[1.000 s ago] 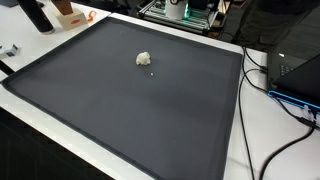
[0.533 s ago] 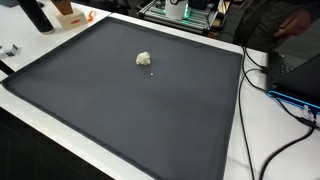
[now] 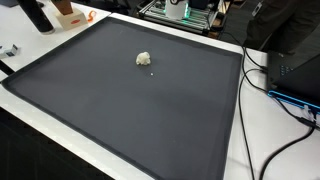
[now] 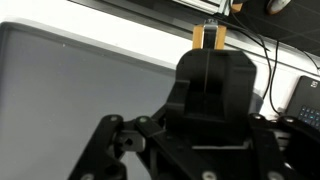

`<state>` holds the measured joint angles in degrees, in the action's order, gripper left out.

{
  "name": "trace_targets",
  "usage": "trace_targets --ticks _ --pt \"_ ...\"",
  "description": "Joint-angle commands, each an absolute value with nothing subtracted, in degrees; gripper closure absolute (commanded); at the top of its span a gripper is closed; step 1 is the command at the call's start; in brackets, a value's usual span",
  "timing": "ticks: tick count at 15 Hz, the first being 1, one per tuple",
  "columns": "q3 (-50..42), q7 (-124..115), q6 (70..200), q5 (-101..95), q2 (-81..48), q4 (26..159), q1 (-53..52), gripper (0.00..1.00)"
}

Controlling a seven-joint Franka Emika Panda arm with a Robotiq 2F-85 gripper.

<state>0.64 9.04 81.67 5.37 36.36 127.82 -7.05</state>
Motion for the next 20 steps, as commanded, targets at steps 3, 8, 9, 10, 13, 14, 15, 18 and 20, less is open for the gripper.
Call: trace_targets --ticks 3,8,9,10,13,14,15,18,20 --pt "1.01 9.25 81.49 5.55 36.27 127.62 -6.54 0.52" --pt "1.01 9.26 81.49 5.55 36.27 127.62 -6.54 0.52" --pt "1.01 9.26 81.49 5.55 36.27 127.62 -6.54 0.52" --pt "1.01 9.26 81.50 5.55 36.27 127.62 -6.54 0.52" --pt "1.01 9.26 81.50 5.55 36.27 127.62 -6.54 0.52" --pt "1.01 9.26 81.50 5.55 36.27 127.62 -6.54 0.77" --pt "0.57 8.16 82.52 6.49 35.10 127.31 -6.00 0.77" --pt "-0.61 3.09 87.97 9.14 31.09 126.81 -3.49 0.77" --pt "-0.73 -0.02 93.45 10.37 28.69 127.25 -1.91 0.77"
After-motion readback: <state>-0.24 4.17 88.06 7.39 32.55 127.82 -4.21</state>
